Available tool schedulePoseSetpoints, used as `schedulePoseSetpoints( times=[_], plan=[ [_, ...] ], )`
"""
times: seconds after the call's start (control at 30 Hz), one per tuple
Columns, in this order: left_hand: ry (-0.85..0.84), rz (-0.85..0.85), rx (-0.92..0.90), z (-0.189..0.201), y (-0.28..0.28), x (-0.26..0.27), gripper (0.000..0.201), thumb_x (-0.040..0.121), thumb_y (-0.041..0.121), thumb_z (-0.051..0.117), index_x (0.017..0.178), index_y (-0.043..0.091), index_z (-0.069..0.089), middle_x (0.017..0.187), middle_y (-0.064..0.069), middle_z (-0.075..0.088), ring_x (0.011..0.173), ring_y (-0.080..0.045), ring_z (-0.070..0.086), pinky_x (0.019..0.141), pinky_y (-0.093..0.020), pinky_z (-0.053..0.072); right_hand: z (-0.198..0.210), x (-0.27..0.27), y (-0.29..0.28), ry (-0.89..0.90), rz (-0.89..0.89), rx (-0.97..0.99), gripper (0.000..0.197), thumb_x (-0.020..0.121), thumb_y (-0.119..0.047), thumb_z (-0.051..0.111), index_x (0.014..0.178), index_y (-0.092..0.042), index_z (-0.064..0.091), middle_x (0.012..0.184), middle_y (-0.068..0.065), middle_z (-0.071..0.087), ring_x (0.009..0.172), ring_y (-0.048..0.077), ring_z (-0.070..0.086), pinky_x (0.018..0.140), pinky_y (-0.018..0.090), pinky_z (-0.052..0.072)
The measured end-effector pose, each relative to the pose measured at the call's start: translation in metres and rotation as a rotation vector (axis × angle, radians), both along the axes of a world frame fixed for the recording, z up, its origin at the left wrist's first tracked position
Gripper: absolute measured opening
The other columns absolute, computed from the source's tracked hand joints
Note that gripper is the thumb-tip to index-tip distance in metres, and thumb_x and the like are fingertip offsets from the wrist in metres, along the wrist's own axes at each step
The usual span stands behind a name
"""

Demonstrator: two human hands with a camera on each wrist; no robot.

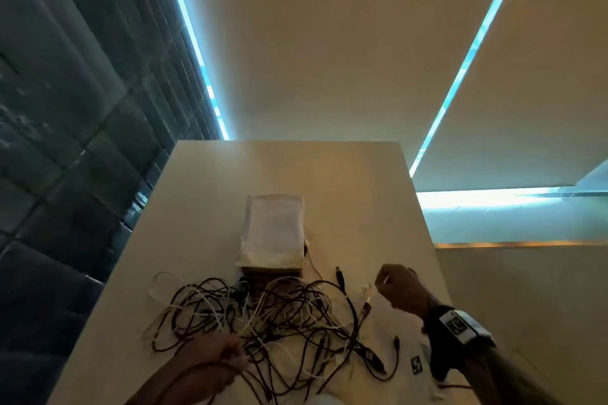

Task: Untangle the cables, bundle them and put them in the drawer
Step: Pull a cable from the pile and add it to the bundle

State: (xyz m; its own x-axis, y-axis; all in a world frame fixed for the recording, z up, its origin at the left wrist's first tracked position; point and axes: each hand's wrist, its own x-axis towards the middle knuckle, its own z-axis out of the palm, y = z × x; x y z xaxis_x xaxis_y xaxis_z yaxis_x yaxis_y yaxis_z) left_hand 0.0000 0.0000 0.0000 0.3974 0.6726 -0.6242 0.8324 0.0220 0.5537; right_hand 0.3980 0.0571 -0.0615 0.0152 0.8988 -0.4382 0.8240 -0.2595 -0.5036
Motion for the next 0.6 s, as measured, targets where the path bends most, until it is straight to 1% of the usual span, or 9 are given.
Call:
schedulePoseSetpoints(
  times=[0.07, 0.1, 0.13, 0.23, 0.3, 0.4, 0.47, 0.53, 0.6],
  plan=[
    [0.000, -0.001, 0.075, 0.012, 0.027, 0.045, 0.015, 0.081, 0.049, 0.060, 0.073, 0.039, 0.051, 0.058, 0.025, 0.056, 0.058, 0.016, 0.053, 0.059, -0.005, 0.036, -0.007, -0.009, 0.018, -0.116, 0.082, 0.006, 0.023, 0.083, -0.015, 0.060, 0.101, -0.027, 0.061, 0.103, 0.005, 0.058, 0.100, 0.025, 0.061, 0.080, 0.029, 0.046],
    [-0.031, -0.018, 0.123, 0.014, 0.035, 0.056, 0.018, 0.075, 0.058, 0.057, 0.074, 0.040, 0.051, 0.062, 0.026, 0.056, 0.061, 0.015, 0.053, 0.060, -0.005, 0.036, -0.013, -0.014, 0.024, -0.165, 0.157, -0.020, 0.030, 0.085, -0.018, 0.059, 0.112, -0.028, 0.059, 0.111, 0.004, 0.052, 0.107, 0.025, 0.057, 0.086, 0.031, 0.045],
    [-0.049, -0.024, 0.181, 0.020, 0.041, 0.069, 0.019, 0.074, 0.057, 0.057, 0.076, 0.039, 0.054, 0.068, 0.024, 0.058, 0.065, 0.012, 0.054, 0.062, -0.007, 0.038, -0.012, -0.020, 0.026, -0.200, 0.216, -0.038, 0.032, 0.087, -0.022, 0.059, 0.118, -0.028, 0.058, 0.117, 0.003, 0.050, 0.111, 0.024, 0.054, 0.089, 0.033, 0.045],
    [-0.146, 0.087, 0.278, 0.024, 0.049, 0.094, 0.005, 0.084, 0.032, 0.064, 0.083, 0.028, 0.066, 0.080, 0.013, 0.067, 0.075, -0.001, 0.061, 0.072, -0.019, 0.050, -0.022, -0.023, 0.024, -0.292, 0.327, -0.065, 0.020, 0.089, -0.028, 0.055, 0.107, -0.026, 0.064, 0.119, 0.004, 0.055, 0.110, 0.024, 0.054, 0.085, 0.033, 0.047],
    [-0.206, 0.087, 0.325, 0.029, 0.053, 0.108, 0.008, 0.085, 0.028, 0.063, 0.086, 0.022, 0.069, 0.088, 0.008, 0.071, 0.082, -0.006, 0.065, 0.080, -0.027, 0.053, -0.017, -0.018, 0.022, -0.292, 0.367, -0.082, 0.016, 0.089, -0.029, 0.058, 0.101, -0.021, 0.066, 0.113, 0.004, 0.062, 0.103, 0.022, 0.058, 0.075, 0.029, 0.046],
    [-0.246, 0.050, 0.383, 0.030, 0.063, 0.124, 0.012, 0.087, 0.025, 0.061, 0.094, 0.022, 0.070, 0.092, 0.010, 0.067, 0.088, -0.007, 0.063, 0.083, -0.022, 0.051, 0.011, -0.012, 0.022, -0.124, 0.350, -0.010, 0.013, 0.088, -0.029, 0.065, 0.093, -0.017, 0.069, 0.090, -0.003, 0.065, 0.088, 0.016, 0.062, 0.064, 0.017, 0.040],
    [-0.248, -0.003, 0.437, 0.034, 0.066, 0.136, 0.021, 0.091, 0.027, 0.058, 0.107, 0.021, 0.070, 0.101, 0.007, 0.065, 0.095, -0.008, 0.060, 0.085, -0.022, 0.048, 0.043, -0.014, 0.022, 0.042, 0.336, 0.117, 0.010, 0.086, -0.025, 0.070, 0.087, -0.015, 0.069, 0.076, -0.010, 0.062, 0.079, 0.013, 0.064, 0.060, 0.008, 0.038],
    [-0.221, -0.076, 0.479, 0.040, 0.068, 0.146, 0.031, 0.095, 0.035, 0.054, 0.120, 0.021, 0.064, 0.113, 0.006, 0.061, 0.103, -0.009, 0.056, 0.090, -0.028, 0.047, 0.080, -0.024, 0.022, 0.214, 0.325, 0.256, 0.006, 0.083, -0.022, 0.073, 0.082, -0.018, 0.068, 0.073, -0.010, 0.064, 0.073, 0.008, 0.064, 0.063, 0.011, 0.045],
    [-0.207, -0.126, 0.496, 0.049, 0.068, 0.154, 0.029, 0.096, 0.038, 0.052, 0.118, 0.022, 0.065, 0.113, 0.005, 0.062, 0.101, -0.011, 0.057, 0.089, -0.034, 0.049, 0.114, -0.037, 0.018, 0.374, 0.289, 0.352, 0.009, 0.082, -0.019, 0.075, 0.078, -0.019, 0.067, 0.074, -0.006, 0.068, 0.072, 0.006, 0.065, 0.067, 0.017, 0.051]
  ],
)
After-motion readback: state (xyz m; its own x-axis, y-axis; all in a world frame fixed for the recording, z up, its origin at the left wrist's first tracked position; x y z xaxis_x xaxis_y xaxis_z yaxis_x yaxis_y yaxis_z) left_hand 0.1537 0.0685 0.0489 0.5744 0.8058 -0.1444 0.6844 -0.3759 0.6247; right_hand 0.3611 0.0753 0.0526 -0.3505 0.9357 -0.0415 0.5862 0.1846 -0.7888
